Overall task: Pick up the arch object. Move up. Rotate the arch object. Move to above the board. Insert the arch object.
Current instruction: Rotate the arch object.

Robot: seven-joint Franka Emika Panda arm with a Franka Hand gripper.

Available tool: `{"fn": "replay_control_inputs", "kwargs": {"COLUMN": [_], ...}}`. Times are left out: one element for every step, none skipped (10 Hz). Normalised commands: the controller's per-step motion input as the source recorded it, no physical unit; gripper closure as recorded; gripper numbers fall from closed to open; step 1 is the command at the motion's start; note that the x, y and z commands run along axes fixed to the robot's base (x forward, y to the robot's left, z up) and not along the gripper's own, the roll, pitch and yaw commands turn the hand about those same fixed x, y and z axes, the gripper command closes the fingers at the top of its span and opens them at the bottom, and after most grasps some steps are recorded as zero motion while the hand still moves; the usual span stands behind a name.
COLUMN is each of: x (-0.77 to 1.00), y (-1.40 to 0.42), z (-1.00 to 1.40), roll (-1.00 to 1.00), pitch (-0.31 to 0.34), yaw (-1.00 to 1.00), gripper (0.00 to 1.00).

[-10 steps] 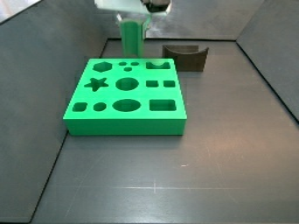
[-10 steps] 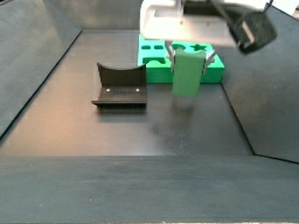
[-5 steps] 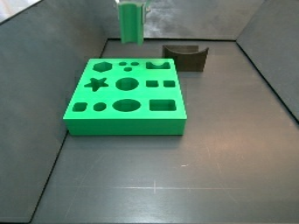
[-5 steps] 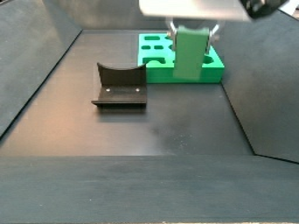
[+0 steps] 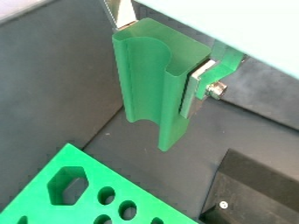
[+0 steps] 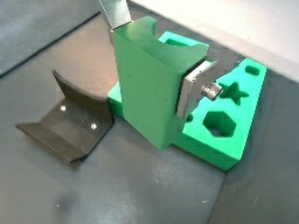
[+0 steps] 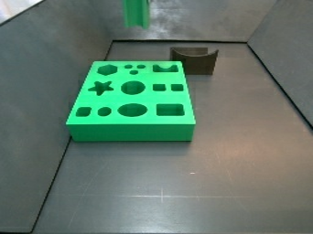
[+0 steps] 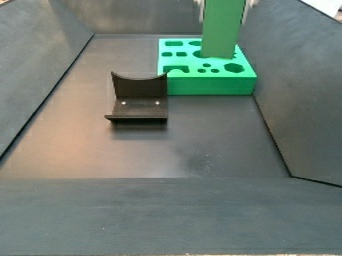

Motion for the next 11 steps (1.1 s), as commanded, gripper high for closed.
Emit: {"fn": "replay_control_inputs", "kwargs": {"x": [0.02, 0.01, 0.01, 0.00, 0.01, 0.01, 0.01, 0.01, 0.01, 0.01, 0.01], "y": [-0.06, -0.03, -0.03, 0.00, 0.02, 0.02, 0.02, 0.01, 0.01, 0.01, 0.01], "z": [0.61, 0.39, 0.28, 0.00, -0.04, -0.03, -0.02, -0.02, -0.02, -0.01, -0.01], "roll": [-0.07, -0.08, -0.08, -0.02, -0.02, -0.03, -0.03, -0.03, -0.03, -0.04, -0.05], "pitch": [0.068, 0.074, 0.072, -0.003, -0.005, -0.007, -0.008, -0.008, -0.008, -0.008, -0.008], "yaw": [0.02, 0.02, 0.02, -1.00, -1.00, -1.00, -1.00, -1.00, -1.00, -1.00, -1.00], "gripper": [1.00, 1.00, 1.00, 1.00, 1.00, 1.00, 1.00, 1.00, 1.00, 1.00, 1.00]}}
